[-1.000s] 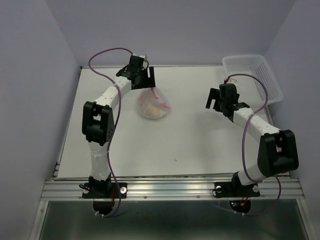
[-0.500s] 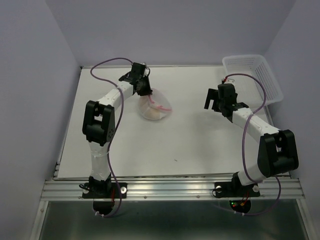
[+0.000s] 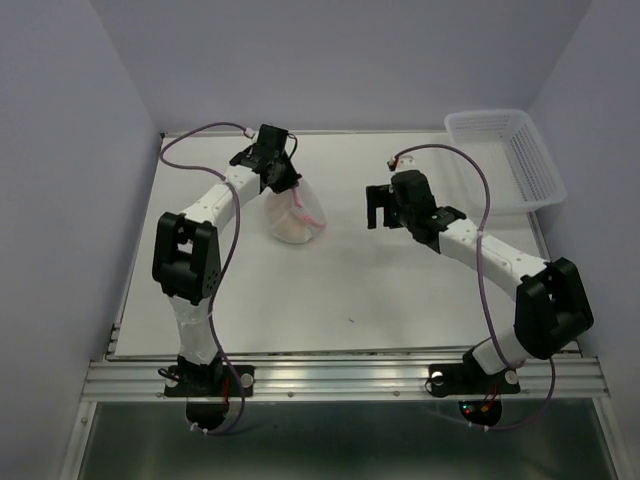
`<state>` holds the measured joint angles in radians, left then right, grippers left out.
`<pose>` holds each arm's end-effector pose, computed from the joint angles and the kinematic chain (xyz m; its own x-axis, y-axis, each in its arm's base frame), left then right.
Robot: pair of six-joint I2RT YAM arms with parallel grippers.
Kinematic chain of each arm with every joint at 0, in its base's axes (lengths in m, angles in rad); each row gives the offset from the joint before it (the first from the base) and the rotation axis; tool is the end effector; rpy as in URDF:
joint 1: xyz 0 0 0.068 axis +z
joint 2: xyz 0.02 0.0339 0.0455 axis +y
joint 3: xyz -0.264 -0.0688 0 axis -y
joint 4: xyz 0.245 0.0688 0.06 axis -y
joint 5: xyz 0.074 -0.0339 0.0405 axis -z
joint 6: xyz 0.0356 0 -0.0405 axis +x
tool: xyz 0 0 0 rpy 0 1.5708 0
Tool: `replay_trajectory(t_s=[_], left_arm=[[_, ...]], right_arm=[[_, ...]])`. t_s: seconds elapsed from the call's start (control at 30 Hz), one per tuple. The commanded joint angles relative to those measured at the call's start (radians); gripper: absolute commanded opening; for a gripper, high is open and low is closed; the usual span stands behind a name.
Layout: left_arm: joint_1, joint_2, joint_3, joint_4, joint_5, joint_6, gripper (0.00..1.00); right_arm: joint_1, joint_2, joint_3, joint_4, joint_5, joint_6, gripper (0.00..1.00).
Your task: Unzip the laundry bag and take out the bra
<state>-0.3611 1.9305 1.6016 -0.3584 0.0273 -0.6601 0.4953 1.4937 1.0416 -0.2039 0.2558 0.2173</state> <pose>0.4196 -0.1595 0.2687 -0.6975 -0.3918 -0.6000 -0.0694 0.8703 -0.4877 0.2966 0.1500 0.2575 -0.5851 -0.0790 -0.8071 -0.1611 0.9867 0.0201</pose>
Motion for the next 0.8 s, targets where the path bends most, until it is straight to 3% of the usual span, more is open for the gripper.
replay_trajectory(t_s=[0.0, 0.17, 0.37, 0.5, 0.63, 0.77], left_arm=[[-0.006, -0.102, -0.012, -0.092, -0.205, -0.256, 0.0], [-0.007, -0.154, -0.075, -0.094, -0.239, -0.41, 0.0], [-0.018, -0.165, -0.051, -0.165, -0.296, -0.504, 0.0], [-0.021, -0.168, -0.048, -0.178, -0.296, -0.523, 0.0], [-0.022, -0.159, -0.037, -0.201, -0.294, -0.524, 0.0], [-0.022, -0.165, -0.043, -0.215, -0.294, -0.524, 0.0]], right_arm=[[0.011, 0.0, 0.089, 0.052, -0.14, 0.086, 1.0], [0.089, 0.003, 0.098, 0.216, -0.285, 0.174, 0.99], [0.193, 0.115, 0.201, 0.23, -0.302, -0.011, 0.97], [0.27, 0.183, 0.268, 0.224, -0.256, -0.186, 0.95], [0.337, 0.252, 0.336, 0.213, -0.083, -0.328, 0.94], [0.383, 0.319, 0.38, 0.209, 0.005, -0.406, 0.85]])
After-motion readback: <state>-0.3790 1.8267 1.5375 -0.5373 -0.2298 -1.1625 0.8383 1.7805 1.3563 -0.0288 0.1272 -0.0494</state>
